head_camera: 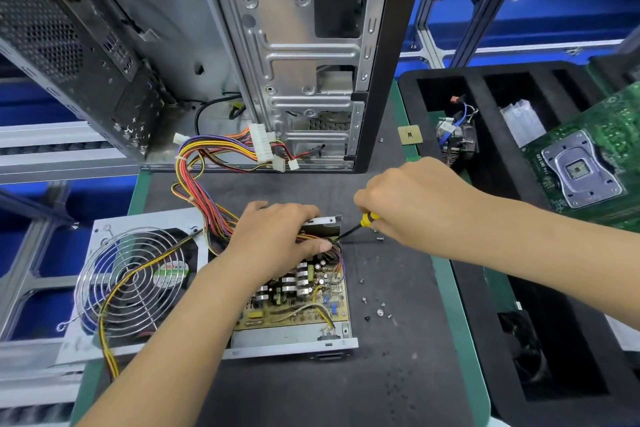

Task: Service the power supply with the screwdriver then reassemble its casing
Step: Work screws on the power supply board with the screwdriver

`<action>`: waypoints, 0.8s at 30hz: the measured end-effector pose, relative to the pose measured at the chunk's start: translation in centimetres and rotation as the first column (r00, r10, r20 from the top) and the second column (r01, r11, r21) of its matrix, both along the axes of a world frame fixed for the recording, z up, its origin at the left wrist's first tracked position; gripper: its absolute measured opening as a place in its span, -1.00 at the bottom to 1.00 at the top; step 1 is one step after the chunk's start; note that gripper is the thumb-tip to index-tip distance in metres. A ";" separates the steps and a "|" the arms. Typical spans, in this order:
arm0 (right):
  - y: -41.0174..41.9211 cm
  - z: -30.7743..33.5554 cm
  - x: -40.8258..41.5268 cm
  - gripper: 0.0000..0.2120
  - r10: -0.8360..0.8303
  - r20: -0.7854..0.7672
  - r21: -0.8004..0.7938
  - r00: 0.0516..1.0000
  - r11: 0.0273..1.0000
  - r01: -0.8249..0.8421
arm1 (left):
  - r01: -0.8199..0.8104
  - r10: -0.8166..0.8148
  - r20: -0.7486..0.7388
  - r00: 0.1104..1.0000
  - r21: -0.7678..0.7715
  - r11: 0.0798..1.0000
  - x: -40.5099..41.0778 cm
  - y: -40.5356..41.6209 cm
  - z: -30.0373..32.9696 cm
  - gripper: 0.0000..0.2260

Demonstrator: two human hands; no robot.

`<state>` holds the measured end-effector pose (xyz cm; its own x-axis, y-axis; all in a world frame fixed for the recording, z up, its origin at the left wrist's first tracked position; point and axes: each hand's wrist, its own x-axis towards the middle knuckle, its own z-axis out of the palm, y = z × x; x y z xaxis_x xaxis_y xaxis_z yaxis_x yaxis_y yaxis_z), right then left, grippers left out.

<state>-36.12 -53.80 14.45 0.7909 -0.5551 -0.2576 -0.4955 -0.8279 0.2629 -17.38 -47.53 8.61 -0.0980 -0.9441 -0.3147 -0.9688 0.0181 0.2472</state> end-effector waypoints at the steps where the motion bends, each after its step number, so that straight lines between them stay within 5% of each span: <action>1: 0.0 0.0 0.1 -0.97 0.003 -0.001 0.002 1.000 1.000 -0.003 | 0.000 0.000 0.001 1.000 0.000 1.000 0.0 0.0 0.0 -0.70; 7: 0.2 0.3 0.9 -0.91 0.013 -0.039 -0.006 0.999 1.000 -0.014 | 0.001 -0.001 0.010 1.000 -0.001 1.000 0.0 -0.1 -0.2 -0.68; 12: 0.3 0.7 1.9 -0.59 0.065 -0.072 -0.069 0.995 0.995 -0.070 | 0.002 -0.001 0.021 1.000 -0.009 1.000 0.0 -0.1 -0.3 -0.64; 16: 0.4 0.3 2.5 -0.80 0.087 -0.062 -0.045 0.994 0.995 -0.090 | 0.011 -0.011 0.028 1.000 -0.006 1.000 0.0 -0.1 -0.3 -0.58; 21: -0.1 1.3 2.5 -0.65 0.059 -0.041 0.138 0.997 0.989 -0.053 | 0.026 -0.026 0.033 0.999 -0.008 1.000 0.0 -0.1 -0.1 -0.56; 24: -0.3 1.8 2.9 -0.82 0.119 -0.062 0.095 0.991 0.989 -0.113 | 0.027 -0.027 0.031 0.999 -0.005 1.000 0.0 -0.1 -0.1 -0.56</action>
<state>-33.18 -54.11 16.30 0.8275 -0.4323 -0.3583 -0.3784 -0.9008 0.2130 -17.40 -47.63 8.53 -0.1135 -0.9430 -0.3129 -0.9752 0.0454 0.2167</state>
